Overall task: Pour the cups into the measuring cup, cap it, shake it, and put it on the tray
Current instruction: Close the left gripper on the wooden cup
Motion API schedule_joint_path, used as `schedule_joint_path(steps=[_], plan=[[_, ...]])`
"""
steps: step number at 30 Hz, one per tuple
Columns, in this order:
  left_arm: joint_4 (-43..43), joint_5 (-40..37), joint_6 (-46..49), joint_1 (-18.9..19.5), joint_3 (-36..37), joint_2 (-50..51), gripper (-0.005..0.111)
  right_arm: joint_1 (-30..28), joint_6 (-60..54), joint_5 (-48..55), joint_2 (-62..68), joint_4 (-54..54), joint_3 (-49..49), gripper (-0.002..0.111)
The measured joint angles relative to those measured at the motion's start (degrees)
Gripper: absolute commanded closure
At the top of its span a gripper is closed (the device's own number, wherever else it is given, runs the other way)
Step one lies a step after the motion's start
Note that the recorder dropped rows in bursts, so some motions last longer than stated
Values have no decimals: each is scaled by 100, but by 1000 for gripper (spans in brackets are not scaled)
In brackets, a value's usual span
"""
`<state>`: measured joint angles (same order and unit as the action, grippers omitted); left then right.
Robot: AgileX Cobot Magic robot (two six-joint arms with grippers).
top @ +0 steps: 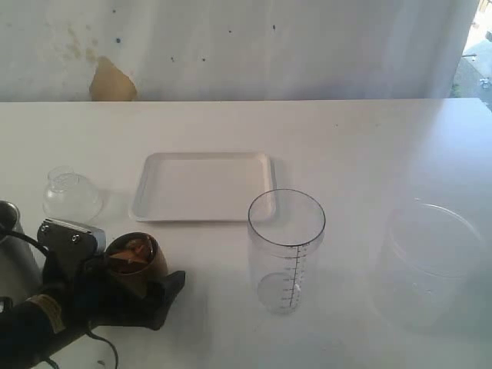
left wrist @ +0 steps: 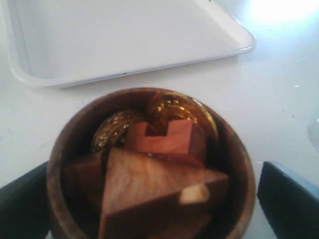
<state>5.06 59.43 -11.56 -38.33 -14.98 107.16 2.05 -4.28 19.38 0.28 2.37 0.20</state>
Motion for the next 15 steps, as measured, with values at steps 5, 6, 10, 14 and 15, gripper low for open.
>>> schedule_joint_path(steps=[5,6,10,14,15], plan=[[0,26,0,0,0,23,2,0,0,0,0,0,0,108],[0,26,0,0,0,23,2,0,0,0,0,0,0,108],[0,37,0,0,0,23,2,0,0,0,0,0,0,108],[0,-103,0,0,-58,23,2,0,0,0,0,0,0,108],[10,-150,0,0,-89,23,2,0,0,0,0,0,0,108]])
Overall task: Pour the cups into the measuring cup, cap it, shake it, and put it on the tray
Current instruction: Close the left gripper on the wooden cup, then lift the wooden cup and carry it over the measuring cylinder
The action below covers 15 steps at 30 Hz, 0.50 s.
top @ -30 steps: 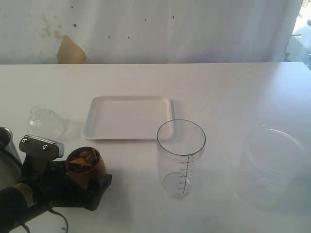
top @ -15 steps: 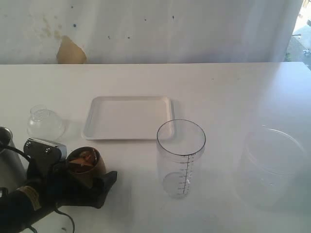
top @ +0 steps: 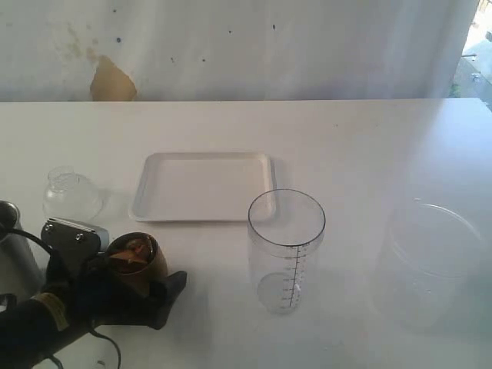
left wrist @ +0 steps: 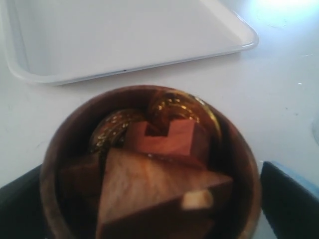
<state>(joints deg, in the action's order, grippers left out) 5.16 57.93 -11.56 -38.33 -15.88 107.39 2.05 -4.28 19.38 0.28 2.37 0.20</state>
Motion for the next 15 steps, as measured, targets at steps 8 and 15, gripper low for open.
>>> schedule_joint_path(steps=[8,15], plan=[[0,-1029,58,0,-459,0,2,0,0,0,0,0,0,108],[0,-1322,131,0,-709,2,22,0,0,0,0,0,0,108]])
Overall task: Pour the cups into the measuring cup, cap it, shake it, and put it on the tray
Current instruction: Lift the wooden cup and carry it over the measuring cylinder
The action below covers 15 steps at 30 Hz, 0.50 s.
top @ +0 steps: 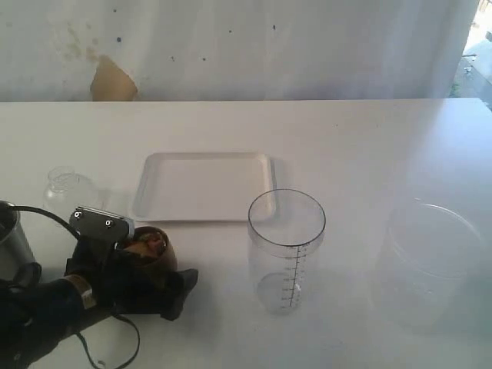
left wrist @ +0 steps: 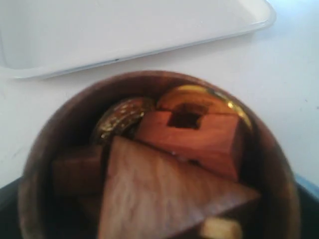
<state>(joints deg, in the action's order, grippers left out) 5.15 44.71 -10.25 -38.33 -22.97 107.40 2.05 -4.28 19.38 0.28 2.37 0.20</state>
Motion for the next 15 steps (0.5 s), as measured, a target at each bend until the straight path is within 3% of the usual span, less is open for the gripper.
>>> schedule_joint_path(steps=[1,2,3,4,11,15], plan=[[0,44,11,0,0,0,44,0,0,0,0,0,0,108],[0,162,54,0,0,0,54,0,0,0,0,0,0,108],[-12,186,81,0,0,0,86,0,0,0,0,0,0,108],[-32,186,112,0,0,0,104,0,0,0,0,0,0,108],[-788,165,319,0,11,-94,107,0,0,0,0,0,0,108],[-812,-99,569,0,-20,-1077,107,0,0,0,0,0,0,108]])
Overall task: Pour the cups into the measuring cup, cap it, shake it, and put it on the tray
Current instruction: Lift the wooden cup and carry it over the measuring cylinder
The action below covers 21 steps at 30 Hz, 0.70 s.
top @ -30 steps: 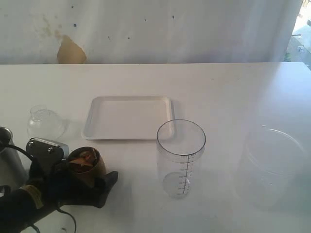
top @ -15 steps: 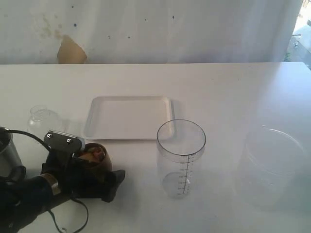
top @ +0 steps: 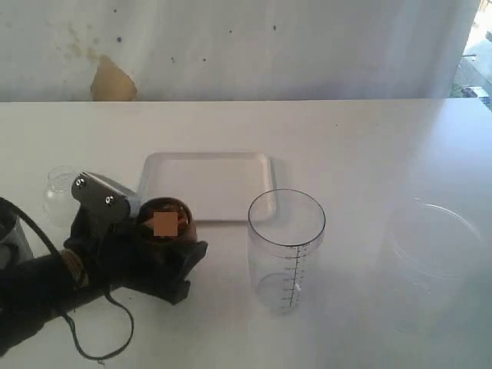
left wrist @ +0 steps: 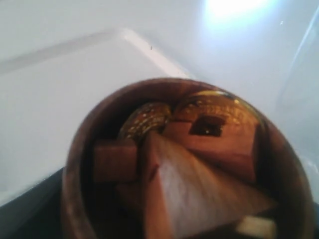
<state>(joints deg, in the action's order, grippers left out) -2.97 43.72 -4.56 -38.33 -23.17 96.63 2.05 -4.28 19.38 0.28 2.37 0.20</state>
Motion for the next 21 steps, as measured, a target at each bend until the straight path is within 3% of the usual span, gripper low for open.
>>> schedule_joint_path(steps=[8,21], plan=[[-890,-1692,-223,0,-446,-1384,107,0,0,0,0,0,0,108],[-1617,-1567,-767,0,-828,-1726,107,0,0,0,0,0,0,108]])
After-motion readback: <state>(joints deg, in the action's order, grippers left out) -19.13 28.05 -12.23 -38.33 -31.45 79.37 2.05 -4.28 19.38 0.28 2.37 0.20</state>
